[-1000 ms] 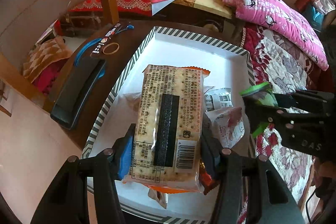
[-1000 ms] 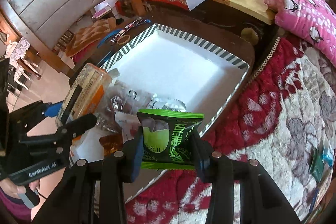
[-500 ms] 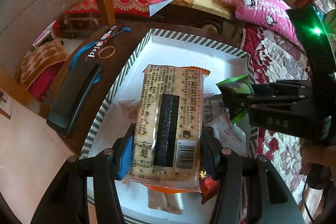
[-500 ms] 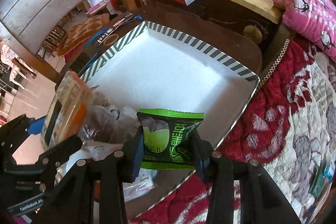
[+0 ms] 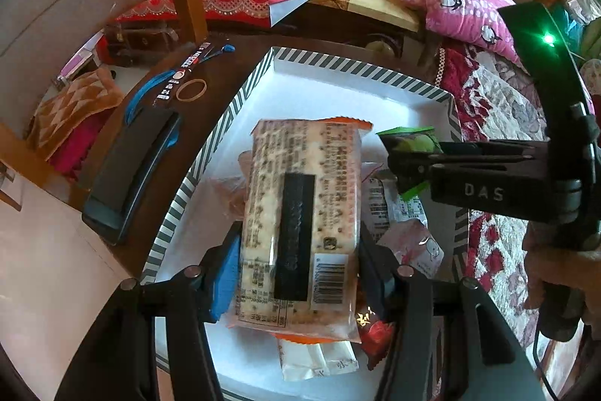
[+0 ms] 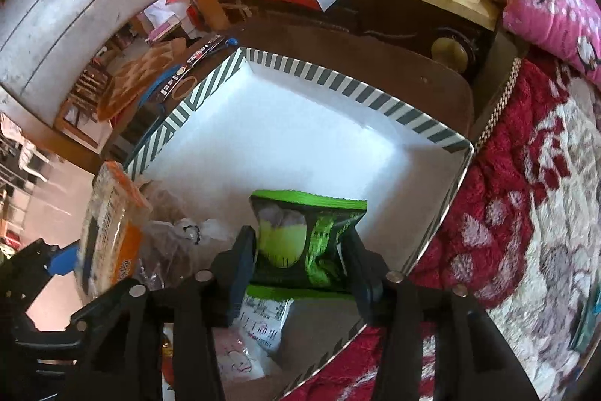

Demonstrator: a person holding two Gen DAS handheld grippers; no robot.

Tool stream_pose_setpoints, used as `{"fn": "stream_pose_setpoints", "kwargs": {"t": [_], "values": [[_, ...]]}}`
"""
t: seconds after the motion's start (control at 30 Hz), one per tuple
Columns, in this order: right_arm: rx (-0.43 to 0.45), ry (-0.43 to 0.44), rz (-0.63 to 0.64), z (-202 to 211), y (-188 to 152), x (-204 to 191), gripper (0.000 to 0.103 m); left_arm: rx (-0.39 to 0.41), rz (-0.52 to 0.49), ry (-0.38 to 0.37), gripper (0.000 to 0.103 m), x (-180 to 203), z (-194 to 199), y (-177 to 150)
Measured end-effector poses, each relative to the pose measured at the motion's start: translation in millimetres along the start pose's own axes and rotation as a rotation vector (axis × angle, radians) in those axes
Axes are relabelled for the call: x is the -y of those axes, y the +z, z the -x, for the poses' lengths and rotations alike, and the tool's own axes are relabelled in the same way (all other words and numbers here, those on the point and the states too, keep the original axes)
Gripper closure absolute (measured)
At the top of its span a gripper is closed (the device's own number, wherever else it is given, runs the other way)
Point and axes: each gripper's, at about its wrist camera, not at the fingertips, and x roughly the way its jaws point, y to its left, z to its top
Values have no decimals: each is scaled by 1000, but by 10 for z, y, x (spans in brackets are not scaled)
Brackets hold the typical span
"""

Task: Organize snacks
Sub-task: 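Release the cracker pack with the left gripper while the right drops the green packet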

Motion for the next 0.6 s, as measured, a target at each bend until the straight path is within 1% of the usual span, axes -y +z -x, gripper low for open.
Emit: {"fn": "stream_pose_setpoints", "kwargs": {"t": [0.03, 0.1, 0.2, 0.33, 0.37, 0.5, 0.6], "values": [[3, 1, -2, 19, -7, 4, 44, 0, 2, 5, 47, -1, 0, 0], [5, 2, -1, 53, -17, 1, 41, -1, 6, 7, 46, 2, 2, 8], [11, 4, -3, 111, -20, -12, 40, 1, 11, 9, 44, 9, 24, 13], [13, 0, 5, 193, -58, -29, 37, 6, 14, 12, 38, 28, 65, 14], [15, 0, 6, 218, -74, -30, 37, 10, 15, 13, 37, 34, 84, 17], [22, -2, 9, 338, -165, -21, 35, 33, 18, 27, 28, 62, 162, 29], [34, -4, 7, 434, -238, -4, 34, 49, 22, 33, 25, 73, 222, 32]]}}
